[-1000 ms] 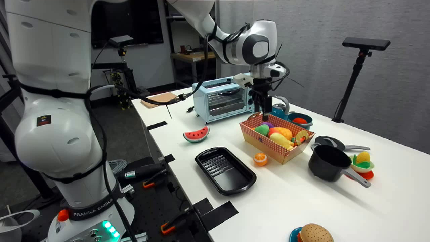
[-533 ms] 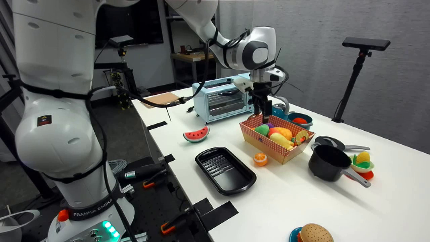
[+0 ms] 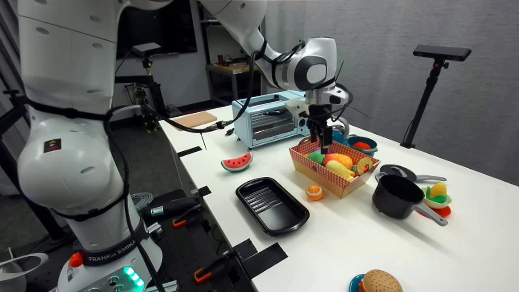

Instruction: Remove the green plush toy from the box

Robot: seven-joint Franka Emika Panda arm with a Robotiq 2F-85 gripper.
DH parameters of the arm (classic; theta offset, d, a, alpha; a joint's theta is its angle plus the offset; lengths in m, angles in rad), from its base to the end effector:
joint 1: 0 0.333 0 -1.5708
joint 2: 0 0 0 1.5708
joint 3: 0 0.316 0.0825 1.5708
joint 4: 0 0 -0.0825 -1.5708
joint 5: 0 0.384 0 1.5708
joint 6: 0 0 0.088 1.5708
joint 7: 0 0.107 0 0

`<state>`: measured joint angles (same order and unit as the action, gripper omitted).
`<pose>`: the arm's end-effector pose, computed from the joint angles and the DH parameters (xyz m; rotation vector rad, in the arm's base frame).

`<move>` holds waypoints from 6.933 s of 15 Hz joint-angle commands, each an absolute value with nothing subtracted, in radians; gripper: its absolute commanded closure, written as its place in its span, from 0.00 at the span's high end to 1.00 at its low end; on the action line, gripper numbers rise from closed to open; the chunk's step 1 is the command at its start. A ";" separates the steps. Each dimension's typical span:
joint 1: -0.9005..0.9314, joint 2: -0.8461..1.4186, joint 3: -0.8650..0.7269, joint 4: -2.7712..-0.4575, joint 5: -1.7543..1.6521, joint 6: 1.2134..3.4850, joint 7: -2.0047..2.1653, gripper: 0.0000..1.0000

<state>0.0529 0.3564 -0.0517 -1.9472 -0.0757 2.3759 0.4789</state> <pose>0.6237 0.0015 0.3048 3.0175 -0.6449 0.1350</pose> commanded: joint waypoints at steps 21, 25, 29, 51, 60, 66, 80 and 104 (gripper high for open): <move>0.071 0.379 -0.031 -1.932 -0.051 2.369 0.356 1.00; 0.064 0.410 -0.026 -1.859 -0.041 2.341 0.333 1.00; 0.065 0.447 -0.029 -1.816 -0.045 2.319 0.326 1.00; 0.075 0.482 -0.049 -1.836 -0.044 2.356 0.361 0.05; 0.096 0.407 -0.058 -1.882 -0.072 2.357 0.386 0.02; 0.105 0.274 -0.049 -1.966 -0.082 2.364 0.389 0.02; 0.081 0.037 -0.027 -2.221 -0.093 2.372 0.395 0.02; 0.067 -0.100 0.016 -2.354 -0.124 2.317 0.394 1.00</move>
<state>0.0848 -0.0268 -0.0062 -2.3138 -0.0959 2.3461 0.3717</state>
